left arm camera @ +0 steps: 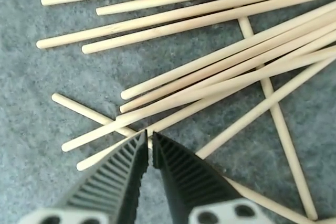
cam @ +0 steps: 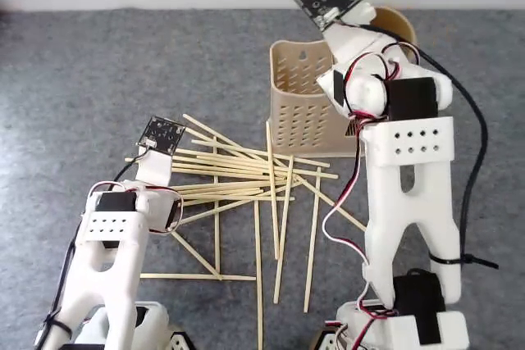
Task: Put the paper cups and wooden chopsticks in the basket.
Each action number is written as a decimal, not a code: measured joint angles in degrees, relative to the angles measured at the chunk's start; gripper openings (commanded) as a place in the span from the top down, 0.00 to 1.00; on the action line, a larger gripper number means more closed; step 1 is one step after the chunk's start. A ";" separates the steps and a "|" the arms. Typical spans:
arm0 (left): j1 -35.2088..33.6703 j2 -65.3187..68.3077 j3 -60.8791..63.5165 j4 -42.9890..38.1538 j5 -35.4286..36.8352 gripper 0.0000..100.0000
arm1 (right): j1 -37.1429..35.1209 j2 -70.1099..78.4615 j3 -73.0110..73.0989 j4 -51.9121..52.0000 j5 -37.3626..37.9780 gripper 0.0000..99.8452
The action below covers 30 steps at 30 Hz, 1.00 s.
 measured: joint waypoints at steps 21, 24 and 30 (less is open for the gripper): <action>0.00 0.00 0.00 0.00 0.00 0.99 | 0.53 -17.14 0.00 15.47 -6.59 0.98; 0.00 0.00 0.00 0.00 0.00 0.99 | 0.26 -17.05 1.67 19.52 -6.59 0.98; -4.75 0.00 0.00 0.00 2.90 0.99 | 0.53 -16.09 13.54 21.63 -6.77 0.98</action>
